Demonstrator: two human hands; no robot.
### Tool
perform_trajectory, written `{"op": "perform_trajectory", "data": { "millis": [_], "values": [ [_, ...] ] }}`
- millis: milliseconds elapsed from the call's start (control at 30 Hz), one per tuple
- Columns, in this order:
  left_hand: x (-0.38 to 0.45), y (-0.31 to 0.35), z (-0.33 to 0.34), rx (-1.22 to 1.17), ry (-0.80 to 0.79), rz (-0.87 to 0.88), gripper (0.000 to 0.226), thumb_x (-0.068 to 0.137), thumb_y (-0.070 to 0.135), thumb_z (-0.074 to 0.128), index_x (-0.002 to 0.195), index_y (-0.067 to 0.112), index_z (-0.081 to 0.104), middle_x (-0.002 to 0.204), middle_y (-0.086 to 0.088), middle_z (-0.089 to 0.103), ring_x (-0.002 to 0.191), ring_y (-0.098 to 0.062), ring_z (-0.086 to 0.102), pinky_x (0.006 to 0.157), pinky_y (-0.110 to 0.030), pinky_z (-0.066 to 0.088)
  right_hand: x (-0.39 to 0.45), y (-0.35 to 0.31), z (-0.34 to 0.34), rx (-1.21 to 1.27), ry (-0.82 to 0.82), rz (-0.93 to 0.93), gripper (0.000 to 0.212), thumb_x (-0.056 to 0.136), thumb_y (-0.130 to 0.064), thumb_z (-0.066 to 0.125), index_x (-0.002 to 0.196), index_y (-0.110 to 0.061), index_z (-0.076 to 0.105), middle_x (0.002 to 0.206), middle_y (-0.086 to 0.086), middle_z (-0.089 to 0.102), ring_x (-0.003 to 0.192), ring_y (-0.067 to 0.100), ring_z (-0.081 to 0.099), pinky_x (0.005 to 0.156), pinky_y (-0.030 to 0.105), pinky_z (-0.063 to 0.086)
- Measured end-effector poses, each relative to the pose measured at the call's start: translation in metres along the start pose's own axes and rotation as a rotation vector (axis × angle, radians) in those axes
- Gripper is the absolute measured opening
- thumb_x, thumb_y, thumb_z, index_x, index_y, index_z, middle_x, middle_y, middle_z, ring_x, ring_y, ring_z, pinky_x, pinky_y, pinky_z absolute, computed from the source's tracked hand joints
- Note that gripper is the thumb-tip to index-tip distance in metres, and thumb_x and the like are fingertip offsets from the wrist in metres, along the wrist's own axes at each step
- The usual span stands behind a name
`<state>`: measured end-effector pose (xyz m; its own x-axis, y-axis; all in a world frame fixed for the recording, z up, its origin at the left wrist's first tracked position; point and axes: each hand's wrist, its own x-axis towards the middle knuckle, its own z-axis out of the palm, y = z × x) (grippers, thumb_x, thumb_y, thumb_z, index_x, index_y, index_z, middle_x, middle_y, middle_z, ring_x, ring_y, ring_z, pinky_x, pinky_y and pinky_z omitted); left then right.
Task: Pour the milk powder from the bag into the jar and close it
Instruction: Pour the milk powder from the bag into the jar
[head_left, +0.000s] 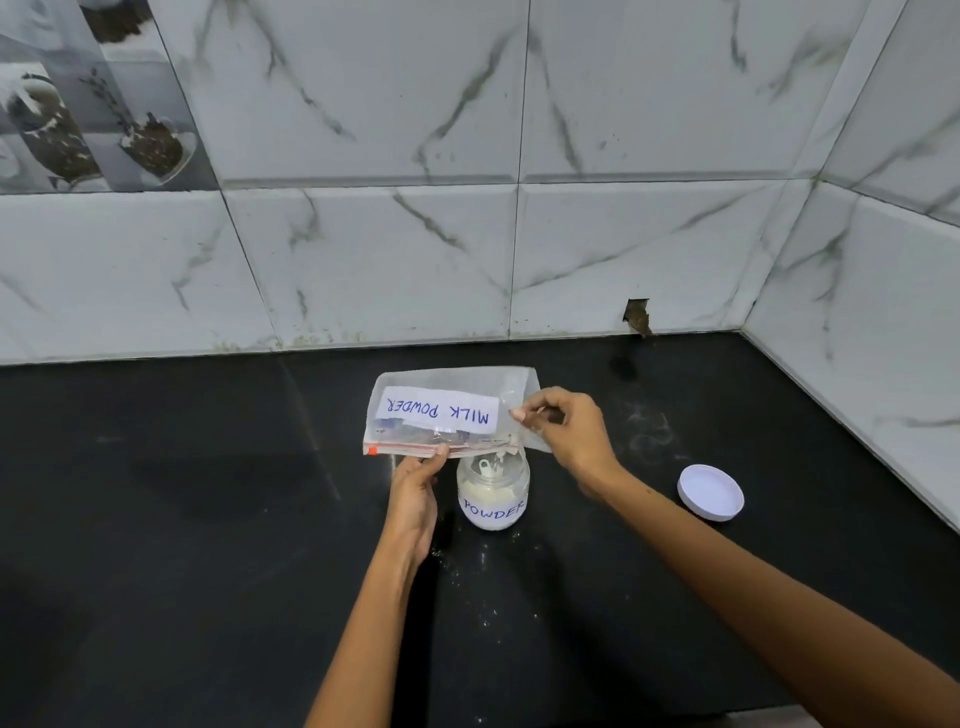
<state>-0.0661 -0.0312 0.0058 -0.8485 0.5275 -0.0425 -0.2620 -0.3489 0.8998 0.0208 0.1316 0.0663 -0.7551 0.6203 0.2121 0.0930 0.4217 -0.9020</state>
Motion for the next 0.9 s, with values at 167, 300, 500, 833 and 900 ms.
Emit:
{"op": "perform_trajectory", "data": {
  "millis": [167,300,500,833,900],
  "values": [
    [0.000,0.000,0.002,-0.022,0.079,0.000,0.020,0.088,0.013,0.060,0.106,0.015,0.068,0.107,0.000,0.071,0.103,-0.016,0.059,0.100,-0.035,0.037,0.005,-0.004,-0.001,0.091,0.017,0.093,0.008,0.082,-0.019,0.072,0.083,-0.011,0.071,0.078,-0.004,0.068,0.073,0.008,0.059,0.063,0.021,0.046],
    [0.002,0.006,0.009,-0.136,0.075,-0.037,0.018,0.091,0.011,0.055,0.105,0.014,0.066,0.105,-0.001,0.070,0.101,-0.015,0.059,0.108,-0.040,0.030,0.010,-0.006,0.001,0.156,0.014,0.175,0.005,0.081,-0.017,0.073,0.079,-0.013,0.070,0.072,-0.004,0.065,0.067,0.007,0.055,0.057,0.020,0.043],
    [0.004,0.014,0.014,-0.180,-0.005,-0.015,0.037,0.093,0.007,0.050,0.130,0.003,0.050,0.114,-0.007,0.064,0.104,-0.017,0.057,0.106,-0.035,0.034,0.013,-0.008,-0.003,0.187,-0.014,0.169,0.004,0.081,-0.012,0.073,0.079,-0.013,0.070,0.076,0.002,0.068,0.071,0.008,0.058,0.059,0.018,0.044],
    [-0.003,0.010,0.003,-0.054,-0.077,0.018,0.038,0.090,0.009,0.052,0.127,0.004,0.054,0.119,-0.003,0.066,0.118,-0.016,0.054,0.102,-0.029,0.037,0.002,-0.008,-0.004,-0.007,-0.024,-0.079,0.010,0.079,-0.013,0.074,0.085,-0.005,0.071,0.081,0.007,0.071,0.072,0.008,0.060,0.068,0.015,0.050],
    [-0.004,0.008,0.001,-0.051,-0.076,0.007,0.037,0.087,0.012,0.055,0.124,0.009,0.057,0.118,-0.001,0.068,0.117,-0.015,0.055,0.101,-0.028,0.037,0.001,-0.008,-0.004,-0.009,0.005,-0.098,0.009,0.079,-0.013,0.074,0.083,-0.005,0.072,0.079,0.004,0.070,0.069,0.006,0.059,0.064,0.012,0.048]
  ]
}}
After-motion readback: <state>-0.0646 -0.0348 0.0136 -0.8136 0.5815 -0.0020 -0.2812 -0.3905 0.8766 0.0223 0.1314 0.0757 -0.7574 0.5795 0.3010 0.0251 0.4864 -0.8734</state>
